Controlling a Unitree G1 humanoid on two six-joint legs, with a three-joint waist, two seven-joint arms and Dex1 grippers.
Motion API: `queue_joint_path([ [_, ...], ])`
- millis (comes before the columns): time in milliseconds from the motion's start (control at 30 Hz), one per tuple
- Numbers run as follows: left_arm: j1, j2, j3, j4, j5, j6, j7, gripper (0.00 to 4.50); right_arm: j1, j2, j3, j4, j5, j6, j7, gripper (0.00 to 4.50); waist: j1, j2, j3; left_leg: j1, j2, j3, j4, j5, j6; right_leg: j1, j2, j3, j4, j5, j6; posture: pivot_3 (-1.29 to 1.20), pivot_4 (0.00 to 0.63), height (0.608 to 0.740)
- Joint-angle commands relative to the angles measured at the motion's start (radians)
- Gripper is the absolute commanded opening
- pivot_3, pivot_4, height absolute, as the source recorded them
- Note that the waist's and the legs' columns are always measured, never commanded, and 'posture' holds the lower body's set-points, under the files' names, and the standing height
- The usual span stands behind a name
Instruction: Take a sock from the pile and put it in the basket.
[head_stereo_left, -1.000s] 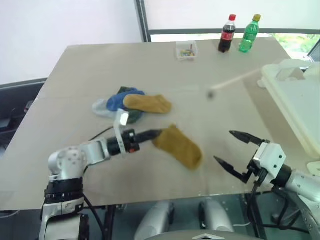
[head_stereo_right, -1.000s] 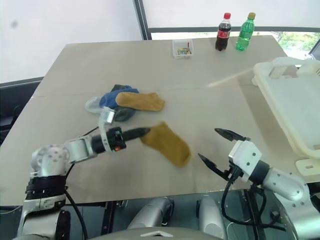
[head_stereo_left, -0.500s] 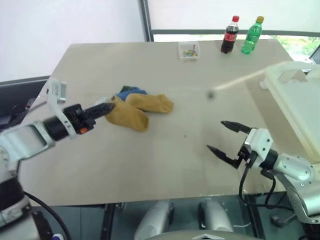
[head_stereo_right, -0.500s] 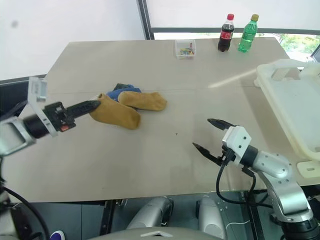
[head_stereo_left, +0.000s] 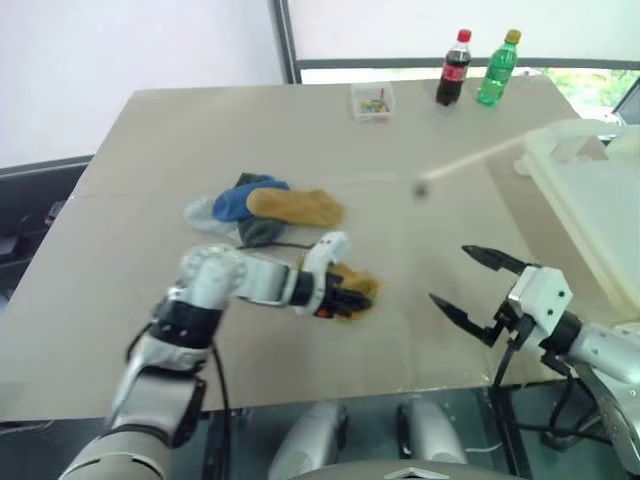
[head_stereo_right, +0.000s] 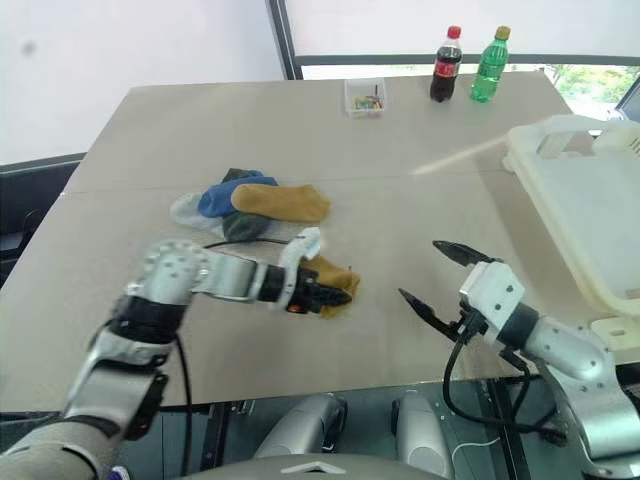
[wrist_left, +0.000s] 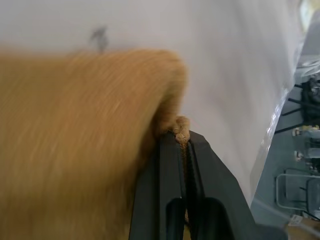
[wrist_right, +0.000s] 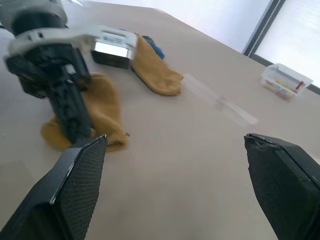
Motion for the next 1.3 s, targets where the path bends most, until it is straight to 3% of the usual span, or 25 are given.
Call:
queue_joint_path([
  [33, -0.026, -0.075, -0.047, 0.074, 0.117, -0.093, -0.167, 0.05, 0.024, 0.0, -0.005, -0.106, 0.007, 0.088, -0.056, 4.5, 0.0, 0.0, 0.0, 0.0, 0.0, 0.0, 0.0, 0.0, 0.0, 0.0, 0.0, 0.0, 0.0, 0.0, 0.0, 0.0, 0.15, 0.74],
  [200, -0.002, -0.147, 0.018, 0.067, 0.168, -0.147, -0.296, 0.05, 0.006, 0.013, 0.01, -0.173, 0.04, 0.244, -0.126, 4.5, -0.005, 0.0, 0.0, -0.001, 0.0, 0.0, 0.001, 0.0, 0.0, -0.001, 0.0, 0.0, 0.0, 0.0, 0.0, 0.0, 0.15, 0.74],
  [333, 0.011, -0.152, 0.094, 0.017, 0.147, -0.085, -0.303, 1.3, -0.049, 0.02, 0.057, -0.151, 0.057, 0.316, -0.133, 4.5, -0.004, 0.0, 0.0, -0.001, 0.0, 0.0, 0.001, 0.0, 0.0, -0.001, 0.0, 0.0, 0.0, 0.0, 0.0, 0.0, 0.15, 0.74],
  [433, 0.031, -0.127, 0.214, -0.045, 0.12, -0.081, -0.283, 2.81, -0.095, 0.043, 0.07, -0.134, 0.087, 0.437, -0.181, 4.5, -0.004, 0.0, 0.0, -0.002, 0.001, -0.001, 0.002, 0.0, 0.0, -0.001, 0.0, 0.0, 0.0, 0.0, 0.0, 0.0, 0.15, 0.74],
  [600, 0.161, 0.086, 0.236, -0.293, 0.237, -0.248, -0.454, 2.81, -0.196, 0.084, 0.058, -0.101, 0.194, 0.627, -0.221, 4.5, -0.017, 0.0, 0.0, -0.002, 0.001, 0.0, 0.0, 0.0, 0.0, -0.003, 0.0, 0.002, 0.001, 0.0, 0.0, 0.0, 0.15, 0.74],
  [700, 0.264, 0.167, 0.142, -0.307, 0.461, -0.524, -0.559, 2.81, -0.237, 0.073, 0.107, -0.028, 0.174, 0.661, -0.217, 4.5, -0.005, 0.0, 0.0, -0.001, 0.001, 0.001, 0.0, 0.0, 0.0, -0.002, 0.0, 0.002, 0.0, 0.0, 0.0, 0.0, 0.15, 0.74],
  [833, 0.344, 0.159, 0.055, -0.207, 0.682, -0.828, -0.631, 2.81, -0.257, 0.066, 0.166, 0.044, 0.119, 0.629, -0.219, 4.5, 0.011, 0.0, 0.0, -0.002, 0.001, -0.002, -0.001, 0.0, 0.001, 0.0, -0.001, 0.0, -0.003, 0.001, -0.001, 0.0, 0.15, 0.74],
  [1033, 0.361, 0.11, -0.013, -0.09, 0.791, -0.892, -0.679, 2.81, -0.221, 0.063, 0.26, 0.114, 0.016, 0.517, -0.205, 4.5, 0.007, 0.001, -0.001, -0.002, 0.0, -0.002, -0.001, -0.001, 0.001, 0.0, -0.001, 0.0, -0.004, 0.001, -0.001, 0.0, 0.15, 0.74],
  [1067, 0.378, 0.111, -0.011, -0.12, 0.769, -0.877, -0.711, 2.22, -0.213, 0.058, 0.269, 0.122, -0.004, 0.49, -0.2, 3.88, 0.006, 0.001, -0.001, -0.002, 0.0, -0.001, -0.001, -0.001, 0.001, 0.0, -0.001, 0.0, -0.003, 0.001, -0.001, 0.0, 0.15, 0.74],
  [1100, 0.388, 0.105, 0.004, -0.147, 0.74, -0.837, -0.715, 1.99, -0.206, 0.052, 0.275, 0.131, -0.018, 0.469, -0.193, 3.64, 0.002, 0.001, -0.001, -0.002, 0.0, -0.001, -0.001, -0.001, 0.001, 0.0, -0.001, 0.0, -0.003, 0.001, -0.001, 0.0, 0.15, 0.74],
  [1133, 0.394, 0.098, 0.019, -0.166, 0.717, -0.8, -0.708, 1.47, -0.199, 0.047, 0.277, 0.139, -0.027, 0.453, -0.185, 3.08, -0.003, 0.001, -0.001, -0.002, 0.0, -0.001, -0.001, -0.001, 0.001, 0.0, -0.001, 0.0, -0.003, 0.001, -0.001, 0.0, 0.15, 0.74],
  [1233, 0.418, 0.104, 0.047, -0.229, 0.681, -0.733, -0.71, 0.41, -0.19, 0.024, 0.271, 0.177, -0.046, 0.382, -0.14, 2.0, -0.004, 0.001, -0.001, -0.002, 0.0, -0.001, -0.001, -0.001, 0.002, 0.0, -0.001, 0.0, -0.004, 0.001, -0.001, 0.0, 0.15, 0.74],
  [1267, 0.426, 0.104, 0.062, -0.25, 0.665, -0.702, -0.698, 0.2, -0.192, 0.005, 0.271, 0.197, -0.059, 0.339, -0.111, 1.78, -0.004, 0.001, -0.001, -0.002, 0.0, -0.001, -0.001, -0.001, 0.002, 0.0, -0.001, 0.0, -0.003, 0.001, -0.001, 0.0, 0.15, 0.74],
  [1300, 0.433, 0.107, 0.076, -0.273, 0.649, -0.675, -0.691, 0.0, -0.196, -0.017, 0.272, 0.218, -0.07, 0.302, -0.079, 1.14, -0.004, 0.001, -0.001, -0.001, 0.0, -0.001, 0.0, -0.001, 0.002, 0.0, 0.0, -0.001, -0.003, 0.001, 0.0, 0.0, 0.15, 0.74],
])
